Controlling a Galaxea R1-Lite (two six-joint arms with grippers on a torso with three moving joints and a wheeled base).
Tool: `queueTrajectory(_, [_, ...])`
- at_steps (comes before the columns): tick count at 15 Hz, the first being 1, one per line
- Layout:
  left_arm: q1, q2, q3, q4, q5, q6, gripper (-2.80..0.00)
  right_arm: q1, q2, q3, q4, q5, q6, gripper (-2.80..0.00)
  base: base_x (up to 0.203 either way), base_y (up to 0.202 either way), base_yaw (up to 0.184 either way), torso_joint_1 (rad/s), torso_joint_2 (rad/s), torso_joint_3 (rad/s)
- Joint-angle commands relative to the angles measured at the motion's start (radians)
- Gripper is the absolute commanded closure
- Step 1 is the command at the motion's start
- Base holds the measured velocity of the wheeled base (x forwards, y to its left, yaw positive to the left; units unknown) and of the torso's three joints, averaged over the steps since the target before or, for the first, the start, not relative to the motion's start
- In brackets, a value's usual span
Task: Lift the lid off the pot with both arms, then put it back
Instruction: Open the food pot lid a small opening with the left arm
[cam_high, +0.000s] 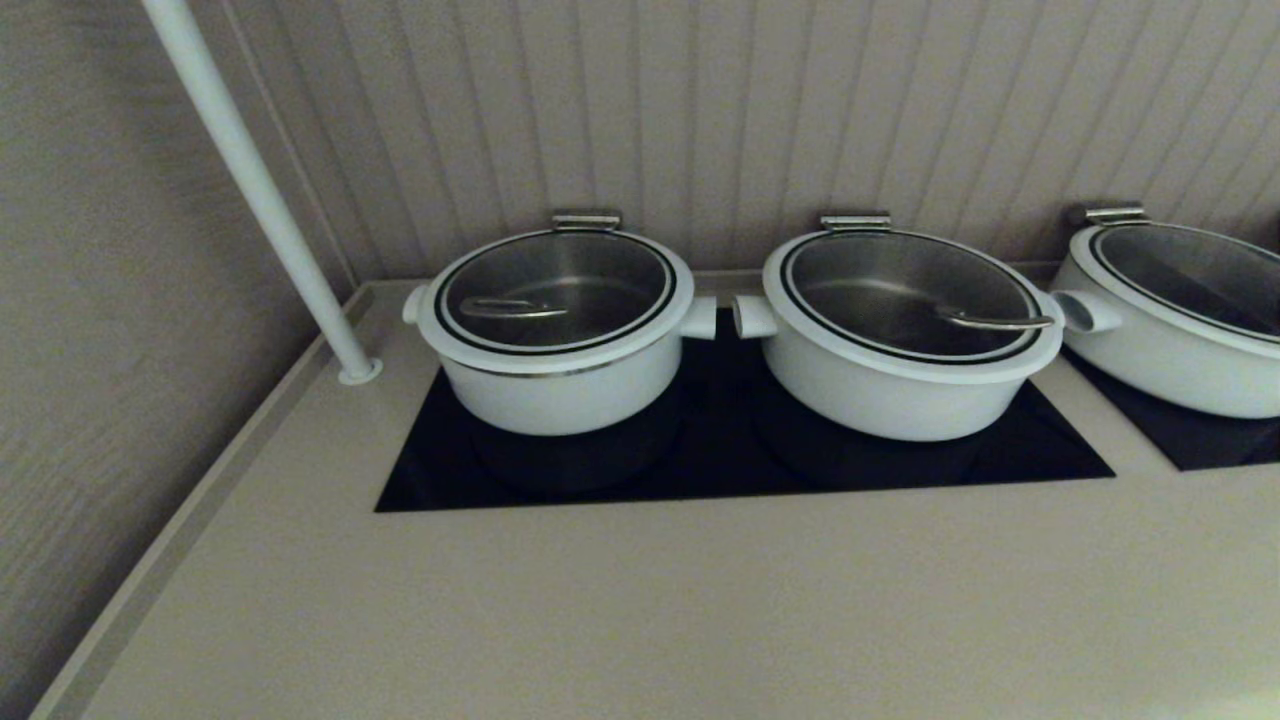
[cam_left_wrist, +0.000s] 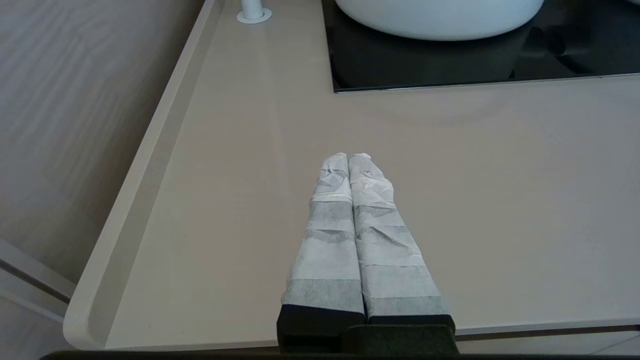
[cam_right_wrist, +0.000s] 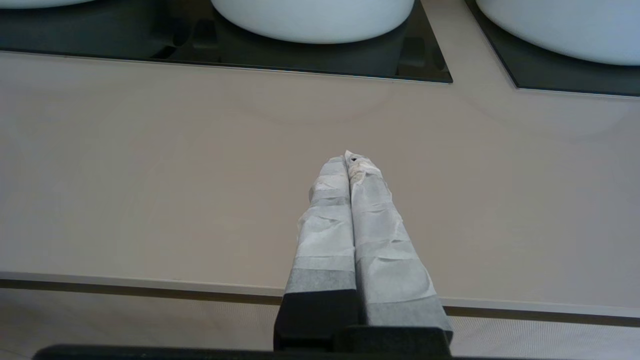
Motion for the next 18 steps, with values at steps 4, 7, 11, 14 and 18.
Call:
queueTrajectory(4, [0.000, 0.001, 0.000, 0.000, 0.000, 0.000, 0.00, 0.000, 0.002, 0.000, 0.000, 0.000, -0.001, 0.00, 0.000, 0.000, 0.000, 0.000, 0.00, 0.000])
queueTrajectory(7, [0.000, 0.000, 0.000, 0.000, 0.000, 0.000, 0.00, 0.000, 0.002, 0.000, 0.000, 0.000, -0.004, 0.00, 0.000, 0.000, 0.000, 0.000, 0.00, 0.000])
queueTrajectory(11, [0.000, 0.000, 0.000, 0.000, 0.000, 0.000, 0.00, 0.000, 0.001, 0.000, 0.000, 0.000, -0.002, 0.00, 0.000, 0.000, 0.000, 0.000, 0.00, 0.000])
queueTrajectory(14, [0.000, 0.000, 0.000, 0.000, 0.000, 0.000, 0.00, 0.000, 0.001, 0.000, -0.001, 0.000, -0.001, 0.00, 0.000, 0.000, 0.000, 0.000, 0.00, 0.000])
queueTrajectory(18, [0.000, 0.000, 0.000, 0.000, 0.000, 0.001, 0.00, 0.000, 0.002, 0.000, 0.000, 0.000, -0.002, 0.00, 0.000, 0.000, 0.000, 0.000, 0.00, 0.000])
